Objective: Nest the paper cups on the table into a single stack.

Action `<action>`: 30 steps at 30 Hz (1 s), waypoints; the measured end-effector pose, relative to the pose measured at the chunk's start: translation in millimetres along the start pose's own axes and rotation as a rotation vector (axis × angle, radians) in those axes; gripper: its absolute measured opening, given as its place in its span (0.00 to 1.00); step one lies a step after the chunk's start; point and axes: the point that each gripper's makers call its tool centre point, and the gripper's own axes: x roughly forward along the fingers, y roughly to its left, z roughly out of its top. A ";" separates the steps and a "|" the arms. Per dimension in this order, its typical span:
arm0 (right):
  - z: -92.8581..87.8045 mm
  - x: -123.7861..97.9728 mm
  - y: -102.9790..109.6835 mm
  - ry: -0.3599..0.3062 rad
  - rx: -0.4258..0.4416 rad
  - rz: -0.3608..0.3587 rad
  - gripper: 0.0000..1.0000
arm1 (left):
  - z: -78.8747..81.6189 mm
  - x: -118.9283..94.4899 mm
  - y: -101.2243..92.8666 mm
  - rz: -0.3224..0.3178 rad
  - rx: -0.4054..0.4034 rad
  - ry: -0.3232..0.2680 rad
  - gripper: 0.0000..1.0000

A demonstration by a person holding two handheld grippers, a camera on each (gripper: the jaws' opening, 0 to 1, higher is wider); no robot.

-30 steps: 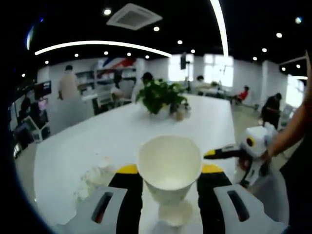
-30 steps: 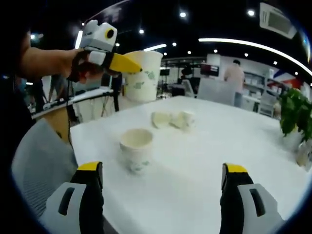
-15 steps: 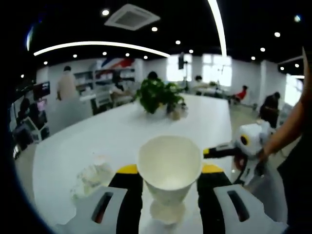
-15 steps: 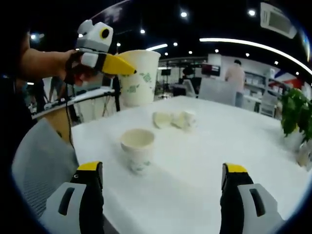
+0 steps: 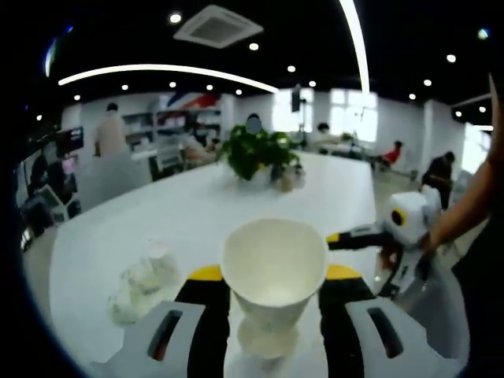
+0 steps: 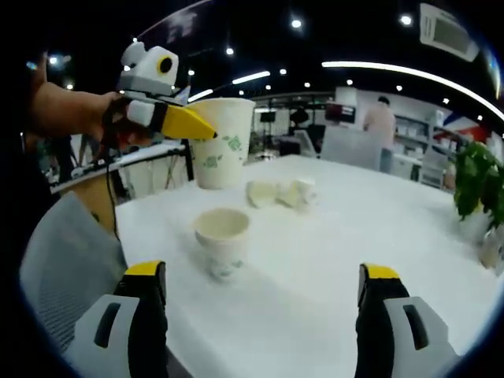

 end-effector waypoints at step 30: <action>-0.3 0.2 -0.9 -0.006 0.011 -0.007 1.00 | -43.9 13.8 3.1 0.051 -0.016 -0.039 0.42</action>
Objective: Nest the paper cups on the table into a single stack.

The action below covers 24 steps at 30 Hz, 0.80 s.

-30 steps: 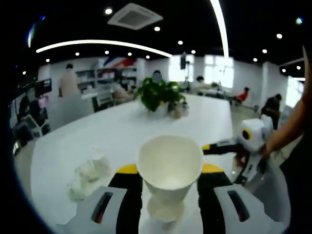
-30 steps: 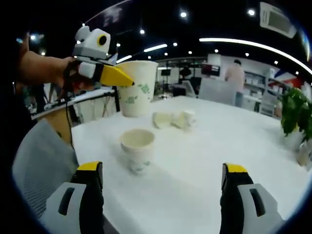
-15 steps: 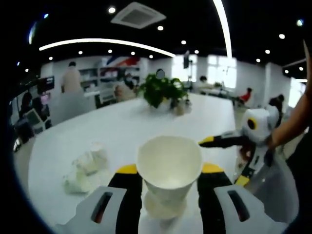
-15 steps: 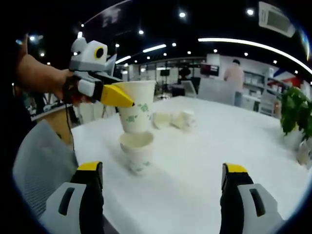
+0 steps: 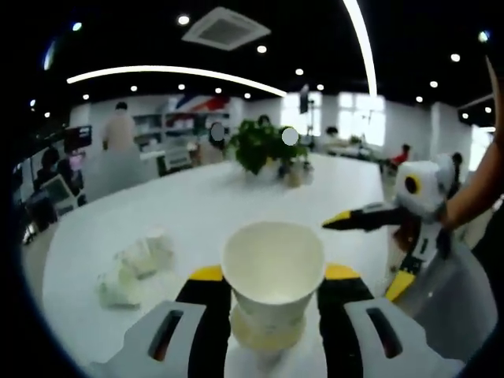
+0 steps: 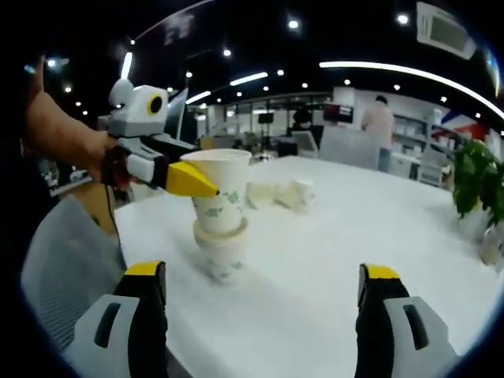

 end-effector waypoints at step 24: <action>-0.2 -0.3 -0.4 -0.001 0.006 0.000 0.99 | -45.9 9.0 2.6 0.017 -0.006 0.072 0.43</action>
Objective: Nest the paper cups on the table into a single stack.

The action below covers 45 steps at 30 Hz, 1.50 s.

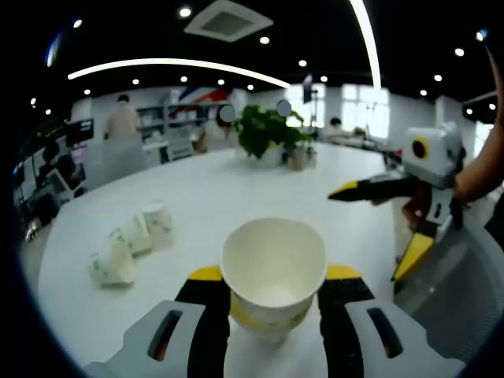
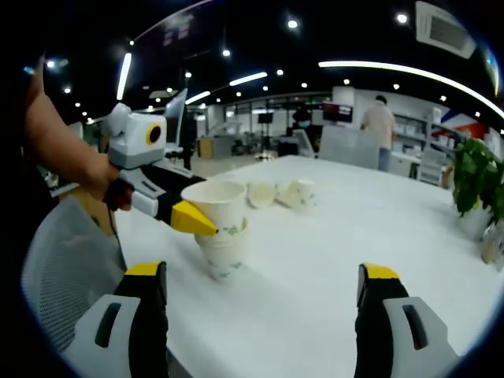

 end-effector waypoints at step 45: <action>2.7 -2.9 -12.1 0.004 -0.022 -0.020 1.00 | -1.0 -88.6 45.1 0.131 -0.035 -0.005 0.99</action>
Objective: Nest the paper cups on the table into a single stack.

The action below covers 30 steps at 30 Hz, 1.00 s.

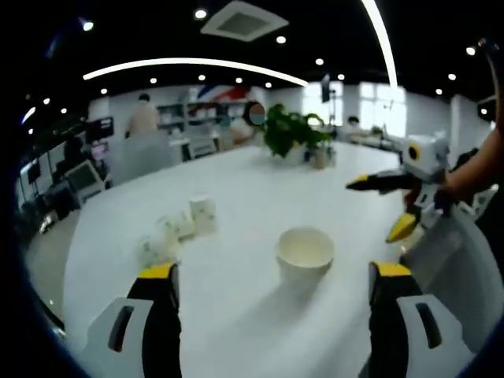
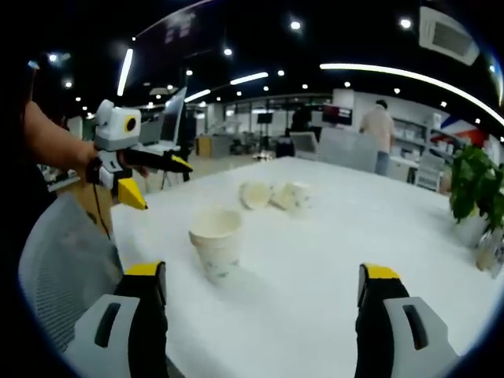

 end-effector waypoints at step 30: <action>16.1 -1.5 -22.0 -0.020 0.009 -0.036 1.00 | -21.9 -38.0 8.9 0.083 -0.078 -0.025 0.99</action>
